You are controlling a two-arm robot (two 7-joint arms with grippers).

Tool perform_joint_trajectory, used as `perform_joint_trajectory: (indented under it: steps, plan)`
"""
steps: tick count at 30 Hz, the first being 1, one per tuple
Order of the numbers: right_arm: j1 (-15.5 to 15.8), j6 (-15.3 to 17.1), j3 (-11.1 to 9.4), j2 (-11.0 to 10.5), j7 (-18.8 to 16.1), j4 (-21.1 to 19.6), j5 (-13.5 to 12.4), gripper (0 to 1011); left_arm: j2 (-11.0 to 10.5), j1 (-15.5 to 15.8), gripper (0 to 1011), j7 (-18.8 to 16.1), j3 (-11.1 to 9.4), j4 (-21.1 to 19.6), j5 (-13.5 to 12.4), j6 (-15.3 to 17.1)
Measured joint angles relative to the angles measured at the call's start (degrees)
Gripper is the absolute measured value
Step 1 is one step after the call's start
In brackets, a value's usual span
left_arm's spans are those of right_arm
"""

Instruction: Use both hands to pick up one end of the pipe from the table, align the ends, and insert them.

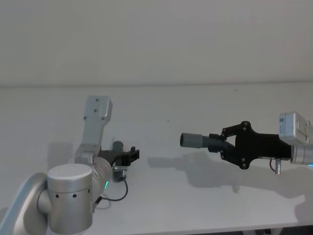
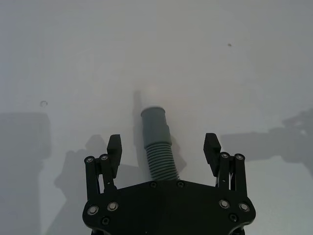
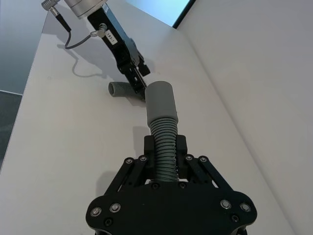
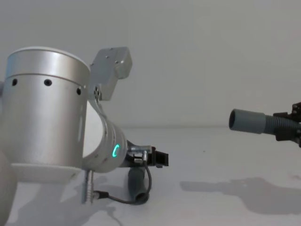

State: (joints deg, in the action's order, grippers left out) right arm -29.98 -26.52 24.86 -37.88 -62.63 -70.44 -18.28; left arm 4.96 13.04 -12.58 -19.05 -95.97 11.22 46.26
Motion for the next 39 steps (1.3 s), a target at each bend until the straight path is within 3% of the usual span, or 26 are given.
perform_joint_trajectory:
  steps: [19, 39]
  plan:
    - [0.0, 0.01, 0.0, 0.0, 0.0, 0.0, 0.0, 222, -0.12, 2.45, 1001, 2.53, -0.99, 2.42, -0.3, 3.48]
    - [0.0, 0.0, 0.0, 0.0, 0.0, 0.0, 0.0, 222, -0.23, 2.58, 1000, 2.97, -1.86, 2.89, -1.69, 4.97]
